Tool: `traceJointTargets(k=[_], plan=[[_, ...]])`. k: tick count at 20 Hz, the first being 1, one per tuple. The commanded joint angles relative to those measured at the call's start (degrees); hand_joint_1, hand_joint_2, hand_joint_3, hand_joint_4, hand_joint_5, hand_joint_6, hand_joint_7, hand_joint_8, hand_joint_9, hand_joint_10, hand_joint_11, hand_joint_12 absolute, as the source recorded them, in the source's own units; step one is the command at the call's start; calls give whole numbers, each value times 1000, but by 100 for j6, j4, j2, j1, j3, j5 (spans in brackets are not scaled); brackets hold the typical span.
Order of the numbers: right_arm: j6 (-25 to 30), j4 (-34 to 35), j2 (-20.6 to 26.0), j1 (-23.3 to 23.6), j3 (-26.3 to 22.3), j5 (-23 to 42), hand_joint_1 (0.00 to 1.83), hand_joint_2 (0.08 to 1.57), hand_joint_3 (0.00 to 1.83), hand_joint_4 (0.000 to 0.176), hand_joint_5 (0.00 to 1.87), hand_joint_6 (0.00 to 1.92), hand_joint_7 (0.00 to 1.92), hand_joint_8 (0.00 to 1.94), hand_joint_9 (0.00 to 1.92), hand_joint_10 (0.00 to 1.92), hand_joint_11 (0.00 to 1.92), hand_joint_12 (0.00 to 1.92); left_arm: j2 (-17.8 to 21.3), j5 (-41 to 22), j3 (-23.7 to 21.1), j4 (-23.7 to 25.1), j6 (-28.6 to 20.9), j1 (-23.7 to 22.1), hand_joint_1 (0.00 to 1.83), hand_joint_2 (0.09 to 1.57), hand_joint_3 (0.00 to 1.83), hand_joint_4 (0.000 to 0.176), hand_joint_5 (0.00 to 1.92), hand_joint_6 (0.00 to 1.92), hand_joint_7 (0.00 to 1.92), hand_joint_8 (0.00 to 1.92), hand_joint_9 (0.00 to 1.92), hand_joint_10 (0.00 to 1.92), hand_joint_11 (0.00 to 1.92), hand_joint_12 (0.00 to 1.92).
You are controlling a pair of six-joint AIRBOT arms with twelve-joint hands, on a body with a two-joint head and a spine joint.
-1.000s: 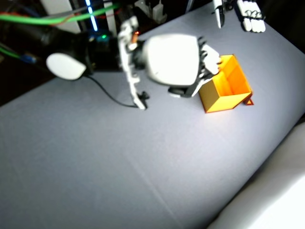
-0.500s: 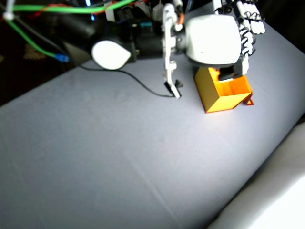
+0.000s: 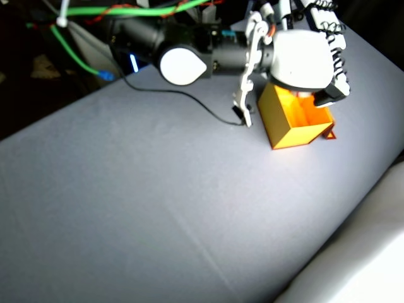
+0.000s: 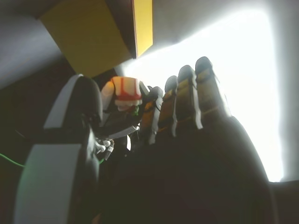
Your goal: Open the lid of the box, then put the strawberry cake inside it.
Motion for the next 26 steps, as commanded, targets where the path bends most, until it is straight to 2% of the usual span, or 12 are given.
traceJointTargets(k=[1,2,7,9,12,13,14,18,19,22,24,26], plan=[[-27,79,11,88,32,596,1012,1285,0,0,356,1027,425,1137,389,1272,317,1762,4,-683,24,-32,-14,-21,683,1389,3,29,21,6,0,0,0,0,0,0],[-62,79,-7,87,34,542,943,1243,0,0,309,744,368,787,296,1060,151,1666,0,-698,22,-45,-15,-21,685,1387,1,23,22,6,0,0,0,0,0,0],[-124,76,-20,86,34,445,766,1182,0,15,151,103,227,23,121,208,0,1049,-11,-735,17,-63,-19,-21,666,1387,0,26,0,0,0,0,0,0,5,88],[-124,76,-20,86,14,445,688,1202,1,20,128,32,167,0,112,77,0,810,-11,-750,10,-72,-19,-21,680,1384,0,21,0,0,0,0,0,0,0,17],[-124,55,-20,85,-39,445,734,1176,0,21,156,25,189,3,170,71,0,978,-8,-804,-6,-89,-19,-21,681,1383,0,9,2,1,0,0,0,0,17,10],[-124,-19,-19,86,-127,449,653,1197,3,16,110,9,150,1,128,45,0,854,-7,-831,-13,-88,-18,-21,675,1379,0,54,0,0,0,0,0,0,3,1],[-123,-42,0,94,-196,464,515,1246,10,15,36,1,91,0,53,5,0,553,-8,-853,-21,-87,-18,-21,680,1381,0,67,0,0,0,0,0,0,0,0],[-4,-224,544,95,-646,887,448,1276,6,9,20,5,21,3,8,0,0,180,-17,-935,-66,-89,-18,-21,736,1375,0,36,5,2,0,0,0,0,0,0],[117,-301,714,30,-750,1036,435,1284,5,0,24,3,0,0,4,0,0,233,-20,-979,-76,-89,-18,-21,754,1377,0,67,6,1,0,0,0,0,0,0],[263,-315,1084,-143,-1065,1441,481,1275,0,0,12,2,0,0,3,0,0,132,-25,-1088,-98,-89,-19,-21,768,1369,0,69,0,0,0,0,0,0,0,0],[346,-313,1467,-377,-1339,1831,388,1292,6,0,0,0,0,0,0,0,0,4,-22,-1183,-122,-89,-20,-19,717,1365,0,106,0,0,0,0,0,0,0,0],[503,-304,1873,-652,-1534,2350,234,1278,1,0,0,0,0,0,0,0,0,0,-19,-1264,-128,-75,-23,-17,803,1365,0,68,0,0,0,0,0,0,0,0]])
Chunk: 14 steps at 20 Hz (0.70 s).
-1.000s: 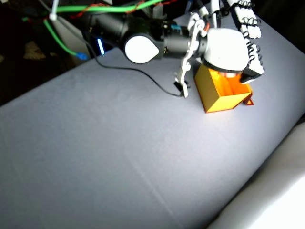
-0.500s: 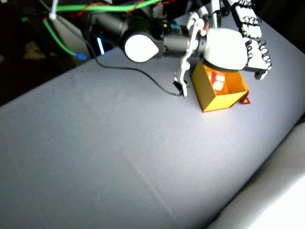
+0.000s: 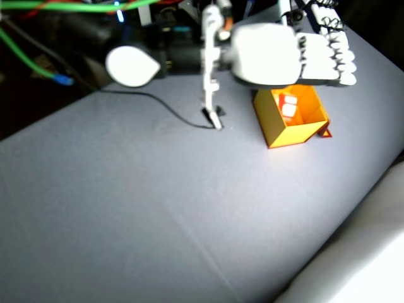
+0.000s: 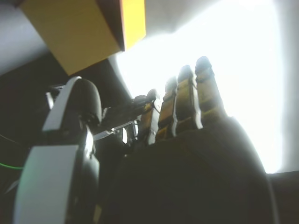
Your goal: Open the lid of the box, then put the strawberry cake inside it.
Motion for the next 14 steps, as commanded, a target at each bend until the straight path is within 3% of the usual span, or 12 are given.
traceJointTargets(k=[1,3,5,6,7,9,10,11,13,14], plan=[[68,287,220,-60,-58,1107,234,1278,1,0,0,0,0,0,0,0,0,0,16,-829,9,-40,-7,-17,803,1365,0,68,0,0,0,0,0,0,0,0],[69,487,647,-389,-271,1454,372,1275,0,0,0,0,0,0,0,0,0,0,29,-930,10,5,-21,-17,810,1360,0,87,0,0,0,0,0,0,0,0],[68,678,1012,-778,-488,1801,282,1270,0,0,0,0,0,0,0,0,0,0,47,-1022,9,51,-24,-20,796,1360,0,92,0,0,0,0,0,0,0,0],[67,773,1170,-967,-593,1952,194,1279,2,47,0,0,0,0,0,0,0,0,62,-1063,7,78,-26,-21,763,1359,0,93,0,0,0,0,0,0,0,0],[67,945,1383,-1261,-727,2173,184,1269,0,81,0,0,0,0,0,0,0,0,84,-1119,8,103,-32,-28,742,1356,0,103,0,0,0,0,0,0,0,0],[-3,1213,1639,-1657,-924,2505,193,1289,6,108,0,0,0,0,0,0,0,0,117,-1206,8,133,-32,-58,658,1358,0,111,0,0,0,0,0,0,0,0],[-155,1449,1872,-1984,-1131,2777,169,1296,8,104,0,0,0,0,0,0,0,0,155,-1248,6,166,-35,-101,635,1357,0,116,0,0,0,0,0,0,0,0],[-248,1583,1989,-2164,-1236,2909,160,1314,14,89,0,0,0,0,0,0,0,0,176,-1255,8,205,-37,-128,589,1364,4,90,0,0,0,0,0,0,0,0],[-383,1975,2235,-2696,-1443,3384,224,1315,11,85,0,0,0,0,0,0,0,0,233,-1263,9,286,-38,-197,548,1369,6,85,0,0,0,0,0,0,0,0],[-404,2198,2293,-2950,-1521,3692,266,1338,17,70,0,0,0,0,0,0,0,0,251,-1264,12,316,-37,-236,522,1387,11,81,0,0,0,0,0,0,0,0]])
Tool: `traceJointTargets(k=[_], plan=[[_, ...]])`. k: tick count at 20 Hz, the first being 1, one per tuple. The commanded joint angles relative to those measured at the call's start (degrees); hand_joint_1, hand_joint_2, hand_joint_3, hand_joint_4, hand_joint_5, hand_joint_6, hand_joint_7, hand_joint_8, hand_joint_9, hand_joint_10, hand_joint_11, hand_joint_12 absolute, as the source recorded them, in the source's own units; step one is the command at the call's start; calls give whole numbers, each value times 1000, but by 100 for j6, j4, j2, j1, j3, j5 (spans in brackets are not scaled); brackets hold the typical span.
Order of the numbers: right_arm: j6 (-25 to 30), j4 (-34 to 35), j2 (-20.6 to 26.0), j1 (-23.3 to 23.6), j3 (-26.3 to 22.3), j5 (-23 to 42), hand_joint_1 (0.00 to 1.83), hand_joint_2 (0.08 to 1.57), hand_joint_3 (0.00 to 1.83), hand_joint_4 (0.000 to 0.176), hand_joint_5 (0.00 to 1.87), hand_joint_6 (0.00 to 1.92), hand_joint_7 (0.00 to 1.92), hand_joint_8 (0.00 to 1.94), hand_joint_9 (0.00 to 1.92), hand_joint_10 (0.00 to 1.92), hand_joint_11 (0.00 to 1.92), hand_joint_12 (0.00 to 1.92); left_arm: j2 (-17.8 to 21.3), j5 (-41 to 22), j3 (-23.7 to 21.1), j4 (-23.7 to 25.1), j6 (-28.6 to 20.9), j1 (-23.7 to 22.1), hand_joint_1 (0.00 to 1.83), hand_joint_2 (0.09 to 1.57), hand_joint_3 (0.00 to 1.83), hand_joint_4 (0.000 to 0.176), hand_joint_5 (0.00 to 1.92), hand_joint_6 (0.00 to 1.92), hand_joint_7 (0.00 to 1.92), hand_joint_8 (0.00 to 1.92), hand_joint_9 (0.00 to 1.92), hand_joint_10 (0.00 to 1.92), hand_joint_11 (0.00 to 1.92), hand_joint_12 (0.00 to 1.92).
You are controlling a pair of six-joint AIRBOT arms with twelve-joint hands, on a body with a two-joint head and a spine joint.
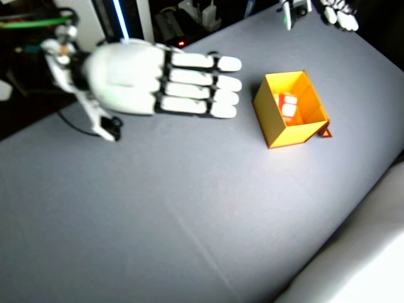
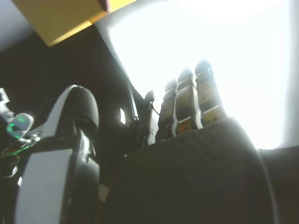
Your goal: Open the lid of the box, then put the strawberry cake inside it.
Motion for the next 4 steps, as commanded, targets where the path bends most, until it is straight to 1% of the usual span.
traceJointTargets(k=[1,2,3,4], plan=[[-47,374,92,-166,-88,1251,266,1338,17,70,0,0,0,0,0,0,0,0,60,-762,16,74,-19,-86,522,1387,11,81,0,0,0,0,0,0,0,0],[-137,634,199,-471,-208,1613,273,1305,0,44,0,0,0,0,0,0,0,0,85,-763,18,132,-16,-138,491,1385,5,90,0,0,0,0,0,0,0,0],[-189,807,270,-640,-278,1860,325,1324,7,30,0,0,0,0,0,0,0,0,97,-763,17,165,-15,-173,512,1381,2,94,0,0,0,0,0,0,0,0],[-191,969,369,-849,-347,2133,357,1342,12,18,0,0,0,0,0,0,0,0,112,-763,16,207,-14,-231,516,1378,1,101,0,0,0,0,0,0,0,0]])
